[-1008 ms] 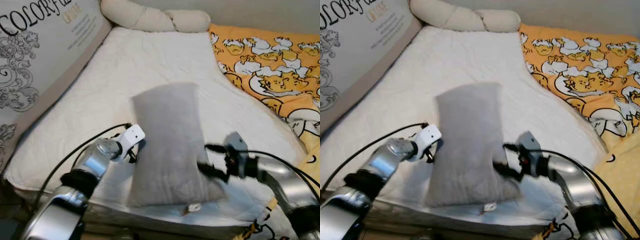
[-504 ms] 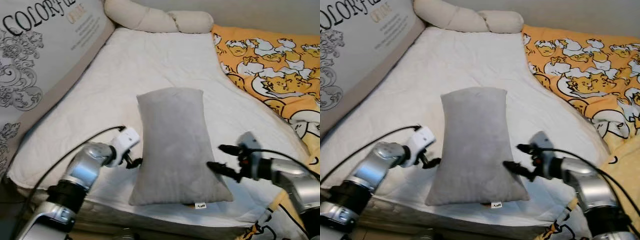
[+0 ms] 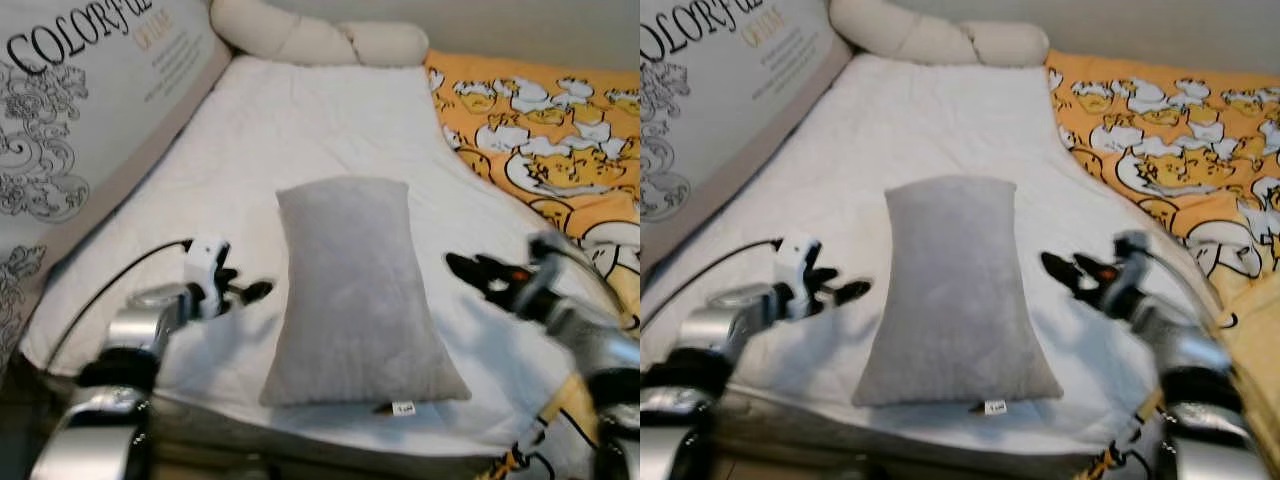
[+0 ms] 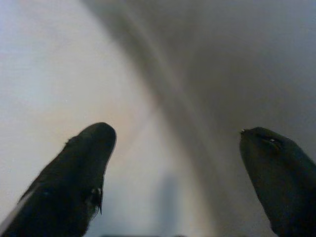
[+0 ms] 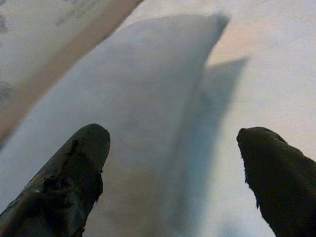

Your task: Clean up the room

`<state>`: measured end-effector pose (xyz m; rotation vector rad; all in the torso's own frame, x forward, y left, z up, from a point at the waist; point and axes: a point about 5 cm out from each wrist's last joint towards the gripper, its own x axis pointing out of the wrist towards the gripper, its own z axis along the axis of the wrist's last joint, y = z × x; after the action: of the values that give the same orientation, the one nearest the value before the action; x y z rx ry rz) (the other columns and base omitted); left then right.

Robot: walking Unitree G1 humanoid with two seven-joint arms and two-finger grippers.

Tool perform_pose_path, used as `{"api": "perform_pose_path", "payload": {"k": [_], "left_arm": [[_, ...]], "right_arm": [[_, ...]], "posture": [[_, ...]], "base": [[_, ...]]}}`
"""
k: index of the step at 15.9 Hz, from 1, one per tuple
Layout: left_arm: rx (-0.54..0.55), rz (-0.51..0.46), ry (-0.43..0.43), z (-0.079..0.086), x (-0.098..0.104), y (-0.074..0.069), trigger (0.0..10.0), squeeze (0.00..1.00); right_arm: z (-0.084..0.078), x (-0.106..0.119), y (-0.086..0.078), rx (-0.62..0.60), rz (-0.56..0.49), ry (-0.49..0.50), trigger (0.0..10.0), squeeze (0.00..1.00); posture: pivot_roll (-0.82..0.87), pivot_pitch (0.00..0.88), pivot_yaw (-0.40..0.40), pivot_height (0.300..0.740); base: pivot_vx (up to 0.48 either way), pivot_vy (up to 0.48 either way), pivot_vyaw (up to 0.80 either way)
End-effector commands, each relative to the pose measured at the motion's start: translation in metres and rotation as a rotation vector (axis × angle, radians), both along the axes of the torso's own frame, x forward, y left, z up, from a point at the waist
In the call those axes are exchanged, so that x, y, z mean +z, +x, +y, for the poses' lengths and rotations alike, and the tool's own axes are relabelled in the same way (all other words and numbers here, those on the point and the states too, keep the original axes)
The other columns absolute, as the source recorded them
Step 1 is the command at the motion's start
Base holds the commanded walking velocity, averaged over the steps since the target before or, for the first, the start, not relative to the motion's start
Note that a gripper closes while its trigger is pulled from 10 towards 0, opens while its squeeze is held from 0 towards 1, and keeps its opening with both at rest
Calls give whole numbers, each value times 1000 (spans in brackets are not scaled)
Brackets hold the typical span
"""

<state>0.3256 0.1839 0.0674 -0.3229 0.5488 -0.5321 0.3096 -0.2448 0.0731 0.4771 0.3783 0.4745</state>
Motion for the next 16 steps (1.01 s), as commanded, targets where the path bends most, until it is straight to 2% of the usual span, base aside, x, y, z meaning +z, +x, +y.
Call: {"api": "perform_pose_path", "payload": {"k": [1, 2, 3, 5, 6, 8, 9, 10, 11, 12, 14, 15, 16], "left_arm": [[55, 7, -169, -6, 6, 5, 10000, 1000], [95, 22, -267, -11, 2, 5, 10000, 1000], [124, 33, -321, -14, -2, 4, 10000, 1000], [137, 70, -360, -22, -11, 1, 10000, 1000], [110, 96, -343, -29, -18, -4, 10000, 1000], [54, 122, -366, -43, -24, -8, 10000, 1000], [21, 121, -361, -50, -26, -10, 10000, 596], [-45, 130, -353, -62, -31, -15, 10000, 0], [-83, 128, -330, -68, -34, -18, 10000, 0], [-99, 129, -324, -70, -36, -19, 10000, 0], [-115, 120, -353, -77, -36, -21, 10000, 0], [-127, 129, -367, -80, -36, -21, 6824, 0], [-145, 142, -366, -83, -37, -23, 4784, 0]], "right_arm": [[7, -7, 0, -16, 33, 44, 10000, 1000], [17, -16, -1, -10, 64, 68, 10000, 1000], [23, -21, -2, -19, 87, 104, 10000, 1000], [31, -29, -5, -35, 123, 182, 10000, 1000], [36, -33, -7, -28, 143, 218, 10000, 1000], [45, -41, -13, 6, 181, 257, 10000, 1000], [48, -44, -14, 2, 193, 275, 10000, 1000], [49, -49, -18, -1, 210, 293, 10000, 1000], [48, -53, -22, 0, 220, 291, 10000, 725], [48, -55, -23, 3, 225, 288, 10000, 0], [51, -59, -26, 18, 235, 276, 10000, 0], [61, -59, -23, 30, 235, 259, 0, 0], [70, -60, -22, 56, 231, 219, 0, 0]], "posture": [[24, 0, 4, 740], [25, 0, 3, 740], [25, 0, 3, 740], [28, 0, -3, 740], [28, 0, -4, 740], [24, 0, -3, 740], [19, 0, -1, 740], [16, 0, 1, 740], [12, 0, 4, 740], [12, 0, 4, 740], [7, 0, 7, 740], [8, 0, 5, 740], [11, 0, 2, 740]], "base": [[0, 0, 0], [0, 0, 0], [0, 0, 0], [0, 0, 0], [0, 0, 0], [0, 0, 0], [0, 0, 0], [0, 0, 0], [0, 0, 0], [0, 0, 0], [0, 0, 0], [0, 0, 0], [0, 0, 0]]}}
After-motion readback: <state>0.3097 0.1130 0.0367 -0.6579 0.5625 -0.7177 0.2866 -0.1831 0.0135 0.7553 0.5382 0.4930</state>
